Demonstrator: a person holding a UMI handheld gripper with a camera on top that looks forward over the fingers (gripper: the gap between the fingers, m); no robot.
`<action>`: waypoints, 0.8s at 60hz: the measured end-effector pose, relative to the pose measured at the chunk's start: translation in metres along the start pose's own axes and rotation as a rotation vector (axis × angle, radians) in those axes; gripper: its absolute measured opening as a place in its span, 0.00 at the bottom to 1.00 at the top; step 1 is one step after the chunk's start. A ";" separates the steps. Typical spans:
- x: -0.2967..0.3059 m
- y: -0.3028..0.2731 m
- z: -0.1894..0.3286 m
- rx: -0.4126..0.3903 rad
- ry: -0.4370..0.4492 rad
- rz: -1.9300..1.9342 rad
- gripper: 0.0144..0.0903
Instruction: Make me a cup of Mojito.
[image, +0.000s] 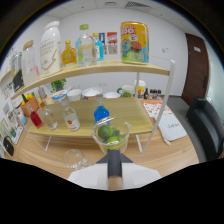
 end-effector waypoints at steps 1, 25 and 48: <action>-0.002 0.003 0.000 -0.002 0.003 0.000 0.01; -0.013 0.016 0.000 0.080 0.209 -0.414 0.01; -0.017 -0.034 -0.007 0.233 0.457 -1.195 0.01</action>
